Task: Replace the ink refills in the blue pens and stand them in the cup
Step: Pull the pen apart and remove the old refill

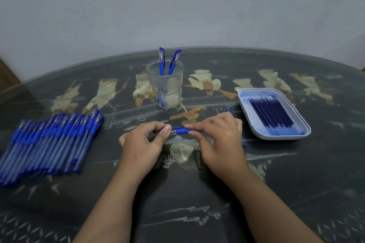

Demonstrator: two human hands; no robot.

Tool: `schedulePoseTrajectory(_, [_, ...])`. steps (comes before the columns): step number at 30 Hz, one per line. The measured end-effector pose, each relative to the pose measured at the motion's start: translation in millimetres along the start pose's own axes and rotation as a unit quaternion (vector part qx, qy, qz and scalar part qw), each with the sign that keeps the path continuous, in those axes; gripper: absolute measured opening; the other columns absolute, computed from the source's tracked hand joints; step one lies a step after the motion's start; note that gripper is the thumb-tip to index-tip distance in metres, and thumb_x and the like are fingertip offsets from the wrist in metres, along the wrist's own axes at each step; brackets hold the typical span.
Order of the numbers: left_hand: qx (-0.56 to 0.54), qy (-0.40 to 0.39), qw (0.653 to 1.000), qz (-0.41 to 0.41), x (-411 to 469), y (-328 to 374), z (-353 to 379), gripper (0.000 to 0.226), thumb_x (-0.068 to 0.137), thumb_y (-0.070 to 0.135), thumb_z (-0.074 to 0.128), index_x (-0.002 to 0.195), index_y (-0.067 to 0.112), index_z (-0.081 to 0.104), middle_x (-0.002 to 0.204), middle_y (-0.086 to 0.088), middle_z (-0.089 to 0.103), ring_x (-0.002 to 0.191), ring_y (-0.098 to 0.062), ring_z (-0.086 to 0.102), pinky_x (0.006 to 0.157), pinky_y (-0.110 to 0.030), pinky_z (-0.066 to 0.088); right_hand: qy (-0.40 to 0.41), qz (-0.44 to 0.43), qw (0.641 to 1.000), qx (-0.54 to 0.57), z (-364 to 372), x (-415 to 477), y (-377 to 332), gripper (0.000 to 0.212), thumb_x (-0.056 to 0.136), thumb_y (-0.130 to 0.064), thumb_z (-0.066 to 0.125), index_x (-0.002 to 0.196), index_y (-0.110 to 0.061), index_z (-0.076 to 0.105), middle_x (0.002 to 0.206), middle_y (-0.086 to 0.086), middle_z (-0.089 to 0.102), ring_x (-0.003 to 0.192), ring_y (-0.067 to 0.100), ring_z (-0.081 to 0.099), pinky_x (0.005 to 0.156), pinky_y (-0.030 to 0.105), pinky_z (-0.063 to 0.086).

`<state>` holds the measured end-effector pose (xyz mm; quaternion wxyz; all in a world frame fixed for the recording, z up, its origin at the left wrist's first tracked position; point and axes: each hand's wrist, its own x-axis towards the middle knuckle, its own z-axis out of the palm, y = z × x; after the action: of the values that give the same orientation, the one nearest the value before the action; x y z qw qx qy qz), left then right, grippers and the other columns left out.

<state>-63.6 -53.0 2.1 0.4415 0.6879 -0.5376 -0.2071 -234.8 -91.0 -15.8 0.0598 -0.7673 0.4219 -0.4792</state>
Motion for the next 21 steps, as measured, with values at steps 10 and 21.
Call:
schedulePoseTrajectory(10, [0.013,-0.011,0.999,0.041,-0.8,1.1,-3.1,0.022,0.083,0.041,0.068,0.077,0.061,0.063,0.087,0.031,0.067,0.104,-0.002,0.057,0.105,-0.028,0.026,-0.012,0.001,1.000,-0.008,0.8,-0.1,1.3,0.021,0.086,-0.043,0.056,0.095,-0.035,0.074,0.078,-0.022,0.062,0.085,-0.001,0.037,0.083,0.017,0.022])
schedulePoseTrajectory(21, [-0.012,-0.042,0.999,-0.015,0.8,-3.3,-2.1,0.017,0.089,0.043,0.063,0.083,0.059,0.063,0.073,0.027,0.067,0.110,-0.025,0.054,0.102,-0.049,0.039,0.015,-0.043,0.999,-0.002,-0.3,0.2,-1.4,0.018,0.088,-0.036,0.061,0.097,-0.032,0.076,0.077,-0.017,0.062,0.084,0.002,0.037,0.080,0.024,0.024])
